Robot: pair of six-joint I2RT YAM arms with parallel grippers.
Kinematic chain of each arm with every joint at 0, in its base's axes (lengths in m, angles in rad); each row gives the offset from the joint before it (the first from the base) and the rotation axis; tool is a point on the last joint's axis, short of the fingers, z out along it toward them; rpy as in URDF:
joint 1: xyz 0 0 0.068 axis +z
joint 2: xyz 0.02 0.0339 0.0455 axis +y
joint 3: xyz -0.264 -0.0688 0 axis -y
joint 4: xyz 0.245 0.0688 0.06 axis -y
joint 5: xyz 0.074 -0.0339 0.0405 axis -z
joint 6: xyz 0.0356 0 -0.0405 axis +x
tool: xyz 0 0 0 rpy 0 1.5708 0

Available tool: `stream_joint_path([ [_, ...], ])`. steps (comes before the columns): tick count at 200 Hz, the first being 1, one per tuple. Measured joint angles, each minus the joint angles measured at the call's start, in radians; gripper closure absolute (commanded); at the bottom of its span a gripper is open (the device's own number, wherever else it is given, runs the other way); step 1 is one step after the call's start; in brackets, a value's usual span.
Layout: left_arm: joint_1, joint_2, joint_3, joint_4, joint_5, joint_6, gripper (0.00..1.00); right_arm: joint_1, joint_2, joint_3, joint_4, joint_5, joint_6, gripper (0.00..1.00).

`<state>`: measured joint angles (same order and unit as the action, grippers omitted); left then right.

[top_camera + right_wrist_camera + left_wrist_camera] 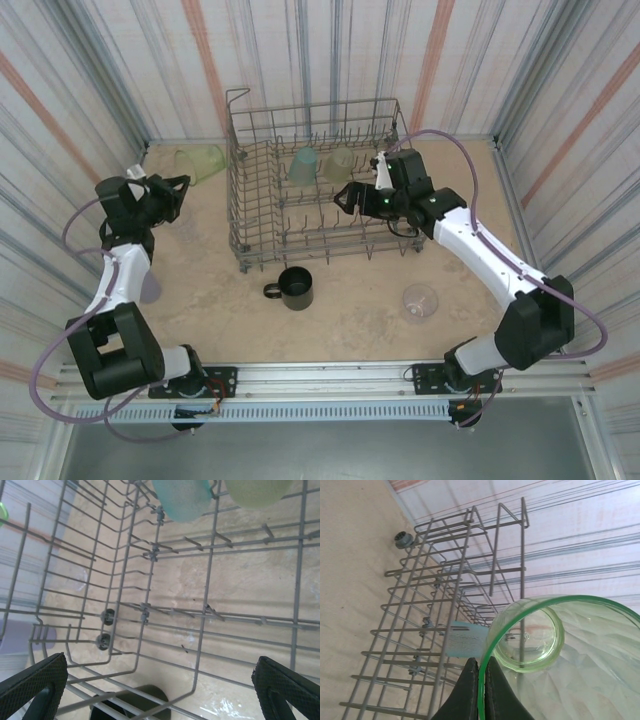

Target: Load the cups into the dish rack

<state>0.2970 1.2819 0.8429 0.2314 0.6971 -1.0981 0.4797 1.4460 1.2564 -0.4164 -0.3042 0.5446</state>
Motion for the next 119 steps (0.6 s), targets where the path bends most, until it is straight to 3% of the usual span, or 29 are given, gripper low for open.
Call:
stream_joint_path([
  [72, -0.072, -0.016, 0.000, 0.059, 0.043, -0.034, 1.00, 0.005, 0.094, 0.051, 0.077, -0.089, 0.041, 0.01],
  [119, -0.172, -0.016, 0.005, 0.066, 0.039, -0.044, 1.00, 0.005, 0.097, 0.051, 0.168, -0.159, 0.077, 0.01],
])
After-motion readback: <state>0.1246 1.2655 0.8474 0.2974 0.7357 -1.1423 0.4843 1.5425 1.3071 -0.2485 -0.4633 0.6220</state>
